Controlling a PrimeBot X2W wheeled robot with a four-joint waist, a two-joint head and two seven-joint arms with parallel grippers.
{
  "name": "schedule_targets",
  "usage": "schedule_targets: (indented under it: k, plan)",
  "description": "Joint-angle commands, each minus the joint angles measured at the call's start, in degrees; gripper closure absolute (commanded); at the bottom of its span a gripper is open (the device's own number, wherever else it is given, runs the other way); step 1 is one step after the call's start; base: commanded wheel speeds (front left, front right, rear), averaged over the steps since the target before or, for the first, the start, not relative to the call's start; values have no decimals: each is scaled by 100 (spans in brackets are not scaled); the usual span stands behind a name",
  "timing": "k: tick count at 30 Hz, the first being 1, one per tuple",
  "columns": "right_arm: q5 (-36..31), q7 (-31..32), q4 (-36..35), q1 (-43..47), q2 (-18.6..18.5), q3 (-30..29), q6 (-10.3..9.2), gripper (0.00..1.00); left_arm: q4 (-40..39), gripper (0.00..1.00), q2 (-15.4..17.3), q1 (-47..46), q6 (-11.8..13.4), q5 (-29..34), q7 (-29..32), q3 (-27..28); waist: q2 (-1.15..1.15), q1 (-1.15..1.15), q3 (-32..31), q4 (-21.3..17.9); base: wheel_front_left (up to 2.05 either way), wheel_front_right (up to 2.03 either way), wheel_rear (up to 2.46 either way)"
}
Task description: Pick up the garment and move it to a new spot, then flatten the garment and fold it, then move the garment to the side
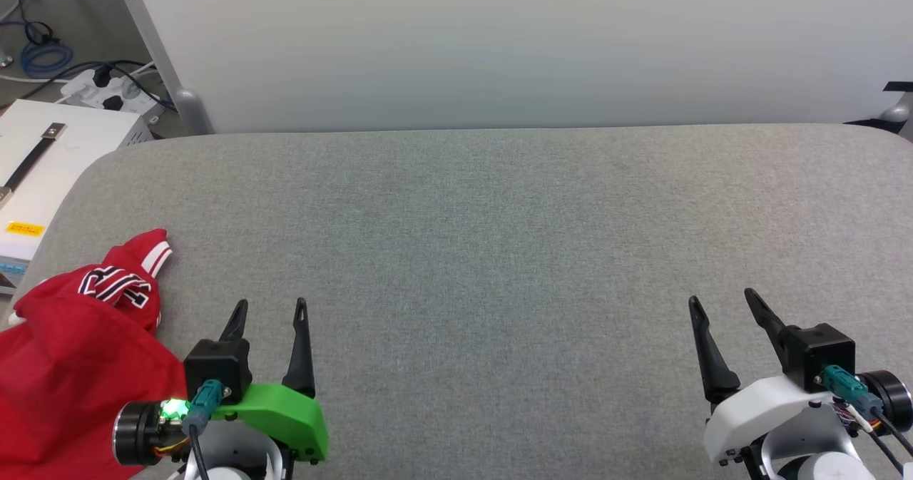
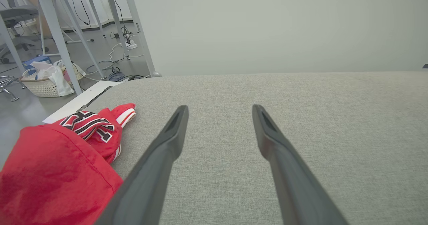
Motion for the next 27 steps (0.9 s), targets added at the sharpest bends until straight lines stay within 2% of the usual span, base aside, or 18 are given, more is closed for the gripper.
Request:
schedule_targets:
  k: [1,27]
  plan:
    - [72,-69,28,-25,-1,-1,0,0,11,0,-3,-32,-40,-49,-67,-23,0,0,-2,-2,0,0,0]
    - [508,-325,-157,-28,-2,-149,-1,0,182,0,-10,-105,-143,-388,-377,-89,0,0,-20,-42,0,0,0]
